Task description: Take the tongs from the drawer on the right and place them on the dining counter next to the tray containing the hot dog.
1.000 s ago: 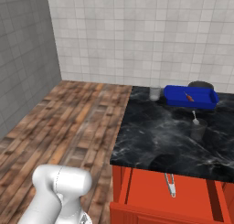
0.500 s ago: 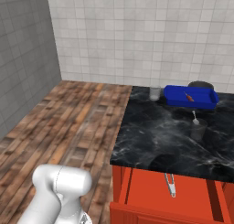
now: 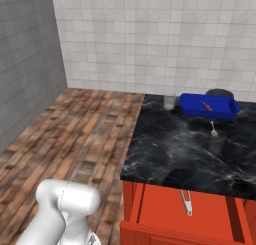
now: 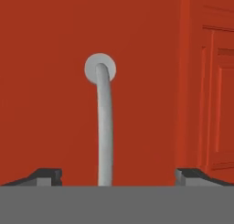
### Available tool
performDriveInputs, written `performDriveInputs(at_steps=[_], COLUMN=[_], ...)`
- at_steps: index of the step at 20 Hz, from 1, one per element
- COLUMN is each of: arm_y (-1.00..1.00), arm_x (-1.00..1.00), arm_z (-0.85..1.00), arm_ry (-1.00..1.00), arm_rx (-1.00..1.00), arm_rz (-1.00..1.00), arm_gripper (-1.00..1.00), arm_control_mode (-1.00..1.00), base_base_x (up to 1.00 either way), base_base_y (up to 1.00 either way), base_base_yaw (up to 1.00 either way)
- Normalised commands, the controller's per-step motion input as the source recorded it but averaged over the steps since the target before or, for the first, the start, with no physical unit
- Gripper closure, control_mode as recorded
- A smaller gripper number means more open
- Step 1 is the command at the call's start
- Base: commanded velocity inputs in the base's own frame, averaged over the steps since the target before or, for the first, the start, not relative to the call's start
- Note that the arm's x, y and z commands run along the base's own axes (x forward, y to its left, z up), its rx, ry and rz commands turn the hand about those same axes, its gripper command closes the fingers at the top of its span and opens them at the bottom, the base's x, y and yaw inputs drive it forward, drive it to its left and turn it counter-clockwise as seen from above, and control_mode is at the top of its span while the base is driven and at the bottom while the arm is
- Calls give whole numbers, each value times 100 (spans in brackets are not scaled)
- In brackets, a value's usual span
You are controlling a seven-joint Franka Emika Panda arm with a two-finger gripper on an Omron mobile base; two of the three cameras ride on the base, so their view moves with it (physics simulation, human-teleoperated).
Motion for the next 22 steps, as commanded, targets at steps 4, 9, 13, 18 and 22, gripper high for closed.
performDriveInputs(at_steps=[4,9,13,18,22], arm_y=[0,0,0,0,0], arm_x=[-38,-30,-35,-32,-33], arm_z=[0,4,8,16,26], arm_ry=[0,0,0,0,0], arm_rx=[-1,0,0,0,0], arm_rz=[0,0,0,0,0], arm_gripper=[-100,-100,-100,-100,-100], arm_control_mode=[-100,-100,-100,-100,-100], base_base_x=[0,0,0,0,0], base_base_y=[0,0,0,0,0], base_base_yaw=[0,0,0,0,0])
